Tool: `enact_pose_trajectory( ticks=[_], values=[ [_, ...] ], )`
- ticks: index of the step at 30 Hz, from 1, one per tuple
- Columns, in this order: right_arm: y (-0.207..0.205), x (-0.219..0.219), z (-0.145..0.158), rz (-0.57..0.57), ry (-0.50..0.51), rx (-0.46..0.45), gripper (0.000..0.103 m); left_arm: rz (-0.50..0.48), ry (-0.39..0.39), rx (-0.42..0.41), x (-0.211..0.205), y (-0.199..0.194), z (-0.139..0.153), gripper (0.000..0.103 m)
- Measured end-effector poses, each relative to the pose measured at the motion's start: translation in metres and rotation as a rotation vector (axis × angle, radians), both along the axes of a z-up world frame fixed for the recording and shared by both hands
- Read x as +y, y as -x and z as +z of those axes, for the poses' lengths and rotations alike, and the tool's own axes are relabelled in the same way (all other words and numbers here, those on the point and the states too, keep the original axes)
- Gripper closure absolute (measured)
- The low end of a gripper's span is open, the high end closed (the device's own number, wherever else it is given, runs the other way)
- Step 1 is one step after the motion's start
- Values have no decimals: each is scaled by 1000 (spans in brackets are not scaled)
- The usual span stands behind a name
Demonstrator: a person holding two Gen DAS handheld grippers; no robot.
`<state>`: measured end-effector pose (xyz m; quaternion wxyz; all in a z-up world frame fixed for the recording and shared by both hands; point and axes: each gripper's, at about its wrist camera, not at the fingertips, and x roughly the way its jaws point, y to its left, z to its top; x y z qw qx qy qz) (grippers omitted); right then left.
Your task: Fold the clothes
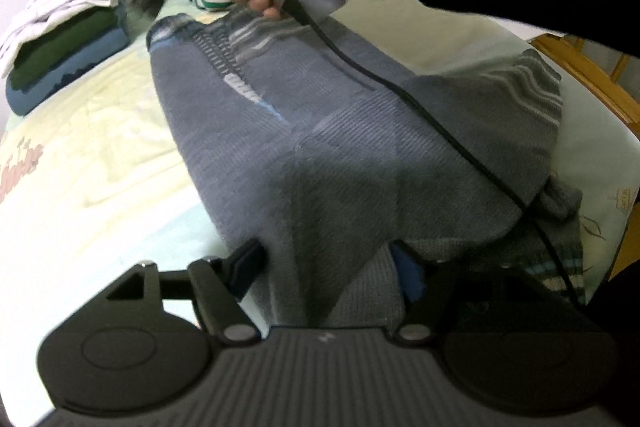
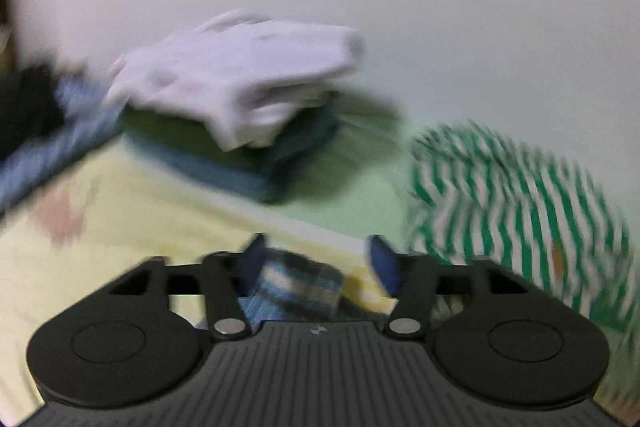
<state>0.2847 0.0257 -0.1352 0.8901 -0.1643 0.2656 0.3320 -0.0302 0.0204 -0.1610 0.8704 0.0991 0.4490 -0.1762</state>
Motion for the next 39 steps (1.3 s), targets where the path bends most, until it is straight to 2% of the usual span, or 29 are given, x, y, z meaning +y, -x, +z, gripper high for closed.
enact_pose_trajectory(
  ticks=[3,6,7,8,10,12,14,16,18,23,25,26,27,30,34,36,38,39],
  values=[
    [-2,22,-15,60,91,-3,35,-4,-7,-5,-1,2,1,30],
    [-13,31,-28,39,104,56,76,9,-2,-5,1,3,1,30],
    [-17,30,-26,-6,70,79,87,11,-2,-7,1,4,1,30],
    [-23,30,-25,-69,52,87,93,14,-1,-8,2,5,2,30],
    [-38,24,-25,-188,24,113,93,17,1,-7,3,7,2,30],
    [-42,10,-20,-234,-22,136,90,17,2,-7,3,9,2,30],
    [-37,-6,-13,-237,-68,151,82,15,3,-7,5,11,3,30],
    [-18,-18,-2,-191,-75,160,60,2,4,-5,6,12,3,30],
    [1,-29,7,-136,-84,186,54,-10,7,-6,6,12,4,30],
    [33,-40,-5,-60,-74,399,53,-58,-4,-9,0,14,5,30],
    [36,-39,-12,-83,-82,394,60,-73,-18,-14,-3,17,6,30],
    [37,-39,-15,-90,-92,391,67,-74,-22,-16,-4,18,7,30],
    [36,-40,-14,-97,-109,395,99,-76,-26,-17,-5,18,8,31],
    [32,-52,-8,-148,-203,392,97,-72,-21,-22,-6,24,13,35],
    [27,-62,-17,-219,-178,391,99,-61,7,-23,-8,35,17,28],
    [33,-64,-20,-208,-162,359,100,-60,4,-23,-10,38,17,27],
    [39,-65,-13,-205,-161,352,95,-58,1,-22,-12,41,18,27],
    [43,-70,-6,-206,-184,358,85,-59,0,-21,-12,43,18,27]
  ],
)
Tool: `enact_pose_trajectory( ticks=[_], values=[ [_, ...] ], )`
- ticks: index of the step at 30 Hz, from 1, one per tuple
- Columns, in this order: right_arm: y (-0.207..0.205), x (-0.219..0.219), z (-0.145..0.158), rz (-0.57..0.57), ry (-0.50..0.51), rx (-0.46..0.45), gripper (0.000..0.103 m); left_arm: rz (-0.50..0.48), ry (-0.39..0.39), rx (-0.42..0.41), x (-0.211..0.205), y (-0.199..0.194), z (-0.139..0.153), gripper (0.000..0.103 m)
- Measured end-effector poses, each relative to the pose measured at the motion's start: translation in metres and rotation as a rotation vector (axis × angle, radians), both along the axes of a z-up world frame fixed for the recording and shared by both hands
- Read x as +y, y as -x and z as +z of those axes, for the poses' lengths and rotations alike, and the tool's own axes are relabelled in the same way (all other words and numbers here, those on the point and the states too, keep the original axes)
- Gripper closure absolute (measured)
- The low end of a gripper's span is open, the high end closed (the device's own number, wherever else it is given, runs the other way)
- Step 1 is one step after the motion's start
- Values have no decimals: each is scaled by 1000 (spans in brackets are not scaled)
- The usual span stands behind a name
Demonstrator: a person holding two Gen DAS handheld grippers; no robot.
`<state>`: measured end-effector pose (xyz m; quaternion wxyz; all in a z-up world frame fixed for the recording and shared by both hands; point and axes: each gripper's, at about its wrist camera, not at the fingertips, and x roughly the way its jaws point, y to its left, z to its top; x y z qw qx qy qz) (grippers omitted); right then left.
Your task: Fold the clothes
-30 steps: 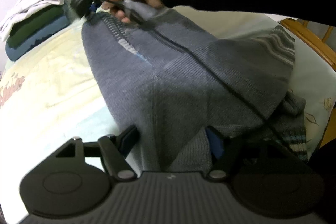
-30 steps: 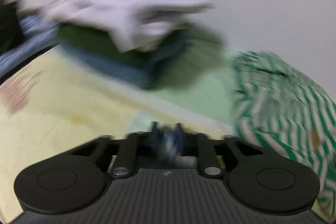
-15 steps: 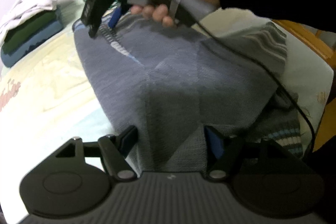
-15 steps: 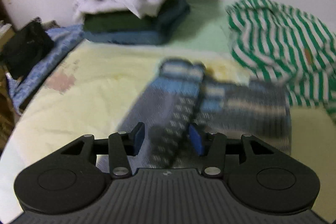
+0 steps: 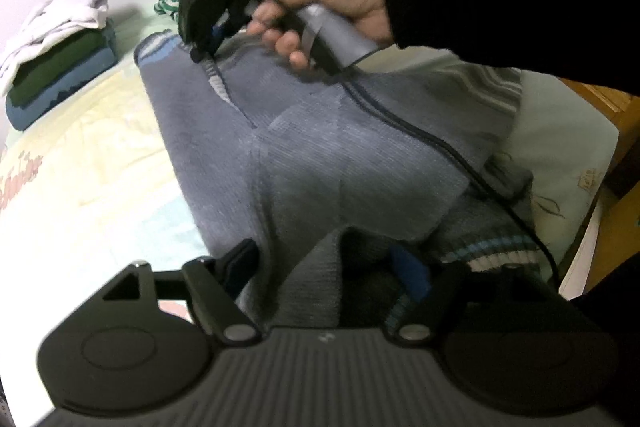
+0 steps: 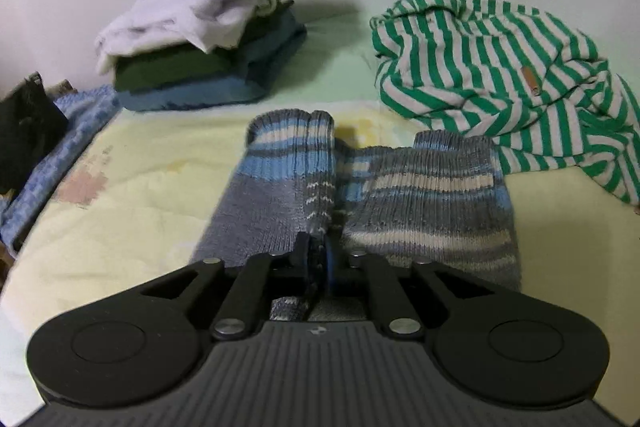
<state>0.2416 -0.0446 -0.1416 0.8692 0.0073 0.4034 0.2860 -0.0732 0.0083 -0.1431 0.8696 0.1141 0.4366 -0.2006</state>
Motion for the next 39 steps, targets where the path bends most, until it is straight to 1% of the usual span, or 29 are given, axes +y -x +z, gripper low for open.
enact_pose_trajectory(
  ticks=[1,3,4,6,9,11,12,18,20,23,26,28,30,31,32,33,34,36,39],
  values=[
    [5,-9,8,-6,-28,6,69,-2,-2,2,0,2,0,27],
    [18,-33,22,-12,-70,-2,51,-6,-6,7,-1,7,-1,27],
    [27,-47,28,-15,-70,-18,51,-7,-6,10,0,10,-1,26],
    [46,-79,33,-25,-33,-47,51,-3,0,21,-1,15,0,25],
    [78,-133,34,-50,82,-67,44,6,11,40,-2,22,1,25],
    [98,-172,29,-103,177,-62,43,6,11,52,-5,24,2,25],
    [107,-191,26,-132,208,-51,43,1,9,56,-8,25,1,25],
    [149,-293,5,-322,182,105,42,-42,-20,97,-31,25,-6,25],
    [159,-303,-3,-330,162,123,41,-53,-48,98,-38,26,-7,25],
    [167,-303,-11,-305,126,126,41,-54,-80,99,-46,28,-6,24],
    [170,-297,-16,-287,128,89,40,-33,-100,98,-50,29,-4,24],
    [172,-296,-18,-289,123,57,37,-10,-109,91,-51,30,-1,23],
    [170,-299,-19,-304,82,54,36,15,-120,89,-51,32,0,22],
    [169,-300,-19,-302,54,51,47,28,-125,89,-51,33,0,22],
    [168,-302,-20,-303,31,51,61,40,-132,92,-51,35,0,22],
    [165,-304,-21,-311,19,56,85,51,-142,96,-51,38,1,22],
    [162,-307,-22,-320,2,64,90,62,-151,97,-51,41,1,22],
    [154,-320,-22,-343,-77,110,96,80,-164,96,-51,48,4,22],
    [147,-339,-15,-373,-215,167,96,105,-187,89,-49,55,9,21]
  ],
)
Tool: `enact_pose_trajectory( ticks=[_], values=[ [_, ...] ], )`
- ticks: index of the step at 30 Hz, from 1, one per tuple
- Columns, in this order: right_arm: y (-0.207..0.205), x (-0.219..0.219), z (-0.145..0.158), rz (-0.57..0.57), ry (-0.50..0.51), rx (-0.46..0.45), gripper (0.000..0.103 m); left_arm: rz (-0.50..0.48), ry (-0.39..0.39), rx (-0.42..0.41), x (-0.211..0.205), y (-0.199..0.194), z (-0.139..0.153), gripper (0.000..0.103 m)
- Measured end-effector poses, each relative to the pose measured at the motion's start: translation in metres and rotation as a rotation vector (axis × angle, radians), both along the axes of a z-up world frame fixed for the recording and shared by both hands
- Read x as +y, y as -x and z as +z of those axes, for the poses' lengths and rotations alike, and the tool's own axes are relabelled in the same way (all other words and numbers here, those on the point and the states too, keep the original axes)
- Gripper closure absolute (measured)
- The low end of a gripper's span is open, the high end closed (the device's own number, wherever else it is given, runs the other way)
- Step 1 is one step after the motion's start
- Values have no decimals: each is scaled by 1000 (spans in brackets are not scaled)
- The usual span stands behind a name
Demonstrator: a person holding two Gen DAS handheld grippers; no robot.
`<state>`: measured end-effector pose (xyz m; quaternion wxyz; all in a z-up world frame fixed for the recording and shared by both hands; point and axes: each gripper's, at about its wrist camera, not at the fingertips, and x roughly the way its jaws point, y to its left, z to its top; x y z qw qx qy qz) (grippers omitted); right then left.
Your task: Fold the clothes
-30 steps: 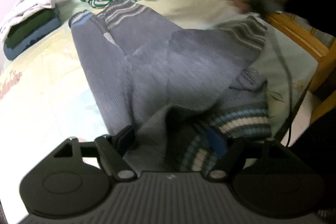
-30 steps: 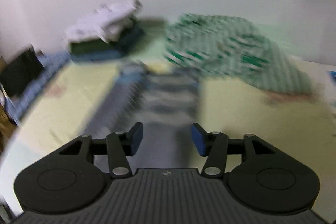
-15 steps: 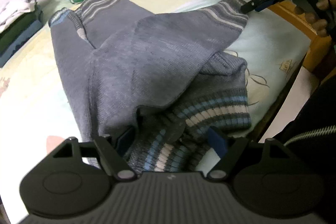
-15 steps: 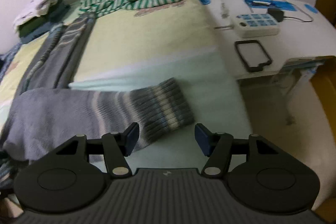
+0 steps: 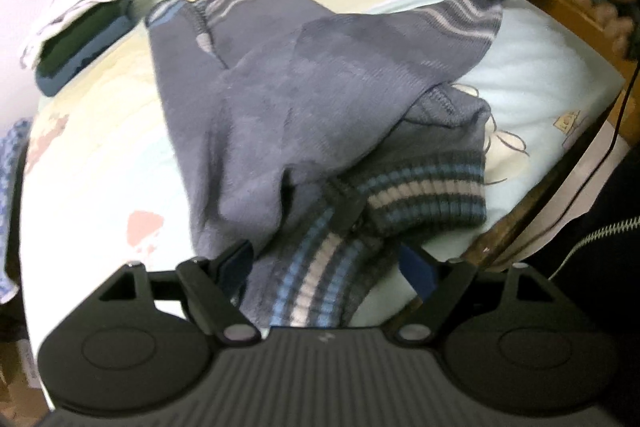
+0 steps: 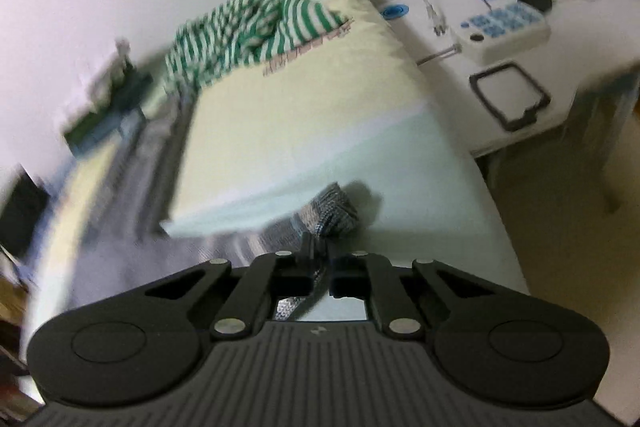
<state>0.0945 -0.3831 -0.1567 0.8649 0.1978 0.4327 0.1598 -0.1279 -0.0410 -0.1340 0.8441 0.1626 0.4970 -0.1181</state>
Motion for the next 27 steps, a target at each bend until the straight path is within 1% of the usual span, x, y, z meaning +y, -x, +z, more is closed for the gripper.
enact_pose_trajectory(
  ticks=[2,4,6,7,8,11,14,17,20,21,24,25,27],
  values=[
    [-3,-8,10,-16,-75,-1,96,3,-16,-8,0,-1,2,21],
    [-4,-13,23,-20,-138,-24,96,-2,-32,-21,-1,-4,4,20],
    [-6,-16,39,-28,-179,-60,97,-15,-40,-40,-2,-10,7,19],
    [-6,-17,46,-33,-189,-79,97,-21,-42,-50,-3,-13,8,17],
    [-6,-19,53,-39,-192,-99,97,-28,-44,-61,-4,-16,9,14],
    [-4,-23,72,-55,-197,-164,97,-44,-36,-64,-6,-27,4,12],
    [-3,-24,82,-49,-185,-216,97,-50,-13,-28,-6,-32,-8,13],
    [-5,-18,78,-39,-138,-215,97,-45,18,-8,-5,-30,-16,13],
    [-9,-21,72,-63,-160,-204,97,-42,76,44,-2,-33,-11,16],
    [-10,-22,72,-67,-167,-201,97,-54,80,34,-3,-32,-7,16],
    [-15,-19,79,-52,-178,-211,97,-97,56,-46,-9,-31,6,12],
    [-17,-17,83,-44,-184,-217,97,-105,48,-63,-11,-33,6,12],
    [-22,-11,90,-27,-207,-223,97,-119,35,-66,-16,-42,-1,12]
  ],
)
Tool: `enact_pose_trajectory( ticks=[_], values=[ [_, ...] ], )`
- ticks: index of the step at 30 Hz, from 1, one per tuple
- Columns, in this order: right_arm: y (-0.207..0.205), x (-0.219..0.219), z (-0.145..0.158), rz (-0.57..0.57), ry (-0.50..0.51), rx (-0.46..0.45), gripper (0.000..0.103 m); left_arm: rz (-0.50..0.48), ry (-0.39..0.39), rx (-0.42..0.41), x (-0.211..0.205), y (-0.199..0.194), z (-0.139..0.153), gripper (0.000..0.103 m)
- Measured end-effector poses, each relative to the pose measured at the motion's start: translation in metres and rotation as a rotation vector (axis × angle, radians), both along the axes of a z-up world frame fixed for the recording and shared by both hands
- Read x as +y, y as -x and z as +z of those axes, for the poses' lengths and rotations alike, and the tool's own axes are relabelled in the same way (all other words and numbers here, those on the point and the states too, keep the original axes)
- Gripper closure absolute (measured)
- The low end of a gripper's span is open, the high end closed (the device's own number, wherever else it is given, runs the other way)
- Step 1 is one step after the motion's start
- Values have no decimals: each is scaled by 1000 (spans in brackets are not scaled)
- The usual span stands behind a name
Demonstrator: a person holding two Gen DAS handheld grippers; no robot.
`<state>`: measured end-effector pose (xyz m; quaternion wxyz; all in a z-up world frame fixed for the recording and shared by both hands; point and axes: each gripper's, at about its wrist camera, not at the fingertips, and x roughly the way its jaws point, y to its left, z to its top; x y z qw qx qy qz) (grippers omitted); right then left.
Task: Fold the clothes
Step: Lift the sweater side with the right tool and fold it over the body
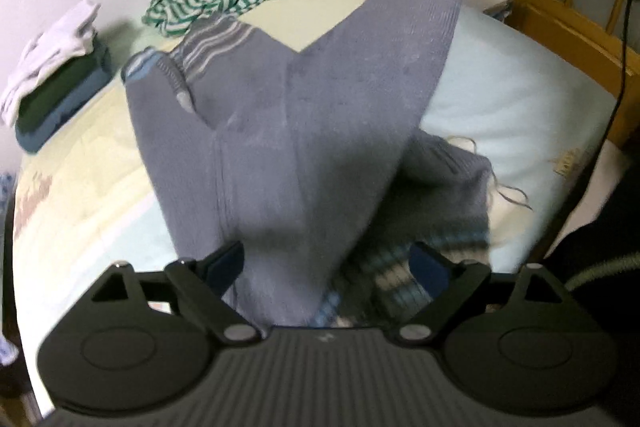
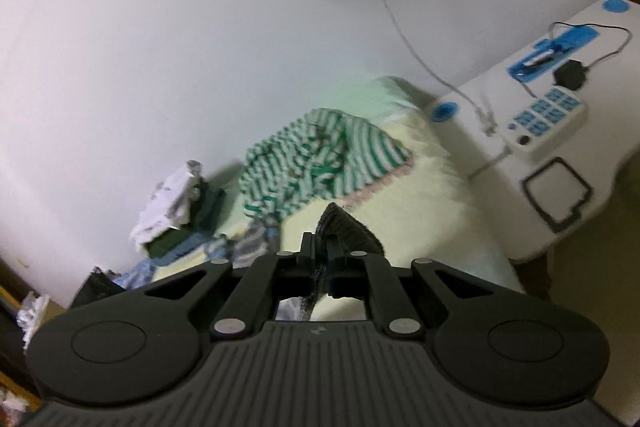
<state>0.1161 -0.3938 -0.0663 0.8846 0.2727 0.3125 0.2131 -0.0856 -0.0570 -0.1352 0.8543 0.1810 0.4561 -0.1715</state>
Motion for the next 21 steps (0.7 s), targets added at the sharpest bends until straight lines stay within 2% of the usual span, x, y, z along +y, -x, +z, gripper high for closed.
enact_pose_trajectory(
  ticks=[6,10,11,14,15,17,18,19,20,21],
  values=[
    [-17,38,41,96,-68,-88,97,-25,-13,-3,-9,-11,-17,12],
    [-29,74,71,160,-114,-170,97,-2,21,5,0,-9,-20,14],
    [-33,85,76,172,-123,-183,97,5,40,16,3,-9,-21,21],
    [-43,112,85,192,-142,-202,97,23,84,31,10,-10,-20,32],
    [-47,121,86,197,-149,-198,97,31,87,27,12,-9,-20,33],
    [-55,138,87,208,-167,-181,97,49,100,25,16,-8,-19,47],
    [-58,145,87,212,-175,-171,97,57,111,26,19,-8,-18,50],
    [-60,152,86,215,-176,-164,97,66,126,29,22,-8,-17,60],
    [-62,159,86,217,-168,-161,97,75,139,30,25,-7,-15,78],
    [-64,166,86,219,-159,-157,97,84,148,30,29,-6,-14,84]
  ],
)
